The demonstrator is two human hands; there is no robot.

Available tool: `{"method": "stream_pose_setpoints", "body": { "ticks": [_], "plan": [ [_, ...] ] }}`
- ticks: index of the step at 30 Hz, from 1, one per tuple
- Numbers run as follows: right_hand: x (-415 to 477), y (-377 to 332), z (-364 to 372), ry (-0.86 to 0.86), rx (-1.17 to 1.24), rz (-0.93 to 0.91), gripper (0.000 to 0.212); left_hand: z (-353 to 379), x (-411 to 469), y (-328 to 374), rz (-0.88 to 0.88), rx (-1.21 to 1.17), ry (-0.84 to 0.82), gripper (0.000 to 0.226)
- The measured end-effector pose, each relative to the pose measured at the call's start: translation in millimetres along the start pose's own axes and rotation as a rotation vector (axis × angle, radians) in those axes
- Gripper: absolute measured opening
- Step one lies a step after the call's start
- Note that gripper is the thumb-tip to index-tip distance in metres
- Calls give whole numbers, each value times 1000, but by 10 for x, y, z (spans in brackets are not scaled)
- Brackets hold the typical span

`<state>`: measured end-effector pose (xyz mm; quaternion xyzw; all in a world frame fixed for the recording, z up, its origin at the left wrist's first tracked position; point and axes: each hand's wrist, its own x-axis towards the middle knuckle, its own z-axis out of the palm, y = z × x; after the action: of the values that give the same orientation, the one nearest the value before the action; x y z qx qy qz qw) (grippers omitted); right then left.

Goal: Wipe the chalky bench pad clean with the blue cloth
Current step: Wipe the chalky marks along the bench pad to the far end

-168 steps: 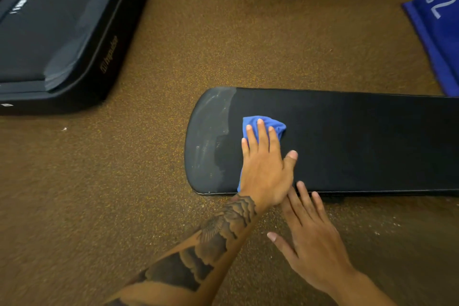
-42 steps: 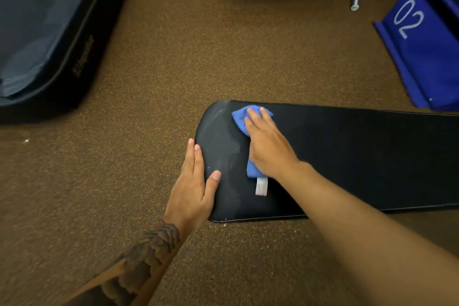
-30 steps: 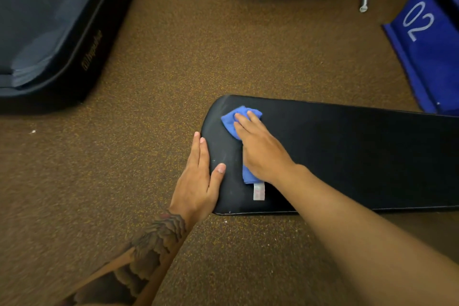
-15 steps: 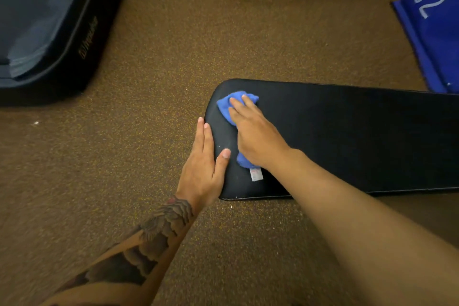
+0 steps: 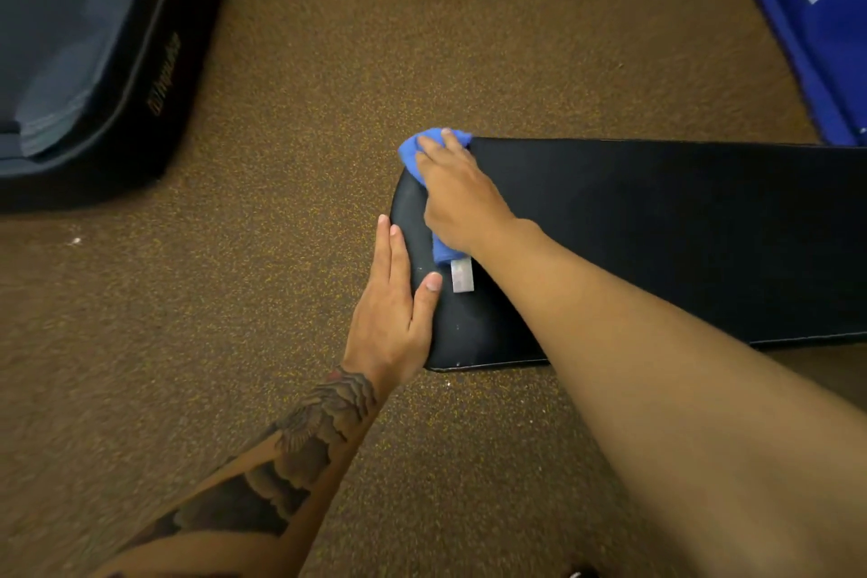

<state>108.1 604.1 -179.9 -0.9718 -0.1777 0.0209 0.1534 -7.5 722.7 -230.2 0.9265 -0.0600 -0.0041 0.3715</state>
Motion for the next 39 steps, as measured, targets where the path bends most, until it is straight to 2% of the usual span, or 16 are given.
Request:
{"method": "stream_pose_setpoints", "body": {
  "ticks": [3, 5, 8, 11, 15, 19, 23, 27, 32, 39],
  "plan": [
    [-390, 11, 0, -58, 54, -141, 56, -5, -1, 15, 0, -10, 0, 78],
    [-680, 114, -13, -40, 74, -147, 58, -11, -2, 23, -1, -3, -4, 77],
    [-766, 334, -78, 6, 62, -13, 57, -26, -5, 39, -1, 5, -3, 77],
    [-385, 380, -125, 26, 29, 141, 49, -26, -6, 40, -5, 3, 3, 77],
    [83, 178, -84, -2, -71, 203, 47, -14, -9, 36, -4, -7, -3, 78],
    [-174, 80, -33, -32, -124, 57, 64, -11, -2, 29, 3, -5, -6, 78],
    [-948, 111, -97, -189, -186, -99, 79, -21, 0, 29, -3, 10, -11, 78],
    [-818, 370, -209, -146, -145, 11, 71, -32, -11, 35, -10, 20, -5, 78],
    [-321, 73, -92, -28, 24, 192, 64, -9, -7, 18, 3, 7, 6, 77],
    [-1207, -188, 64, -36, 61, -51, 61, -3, -6, -6, 5, -1, -1, 77]
  ]
}}
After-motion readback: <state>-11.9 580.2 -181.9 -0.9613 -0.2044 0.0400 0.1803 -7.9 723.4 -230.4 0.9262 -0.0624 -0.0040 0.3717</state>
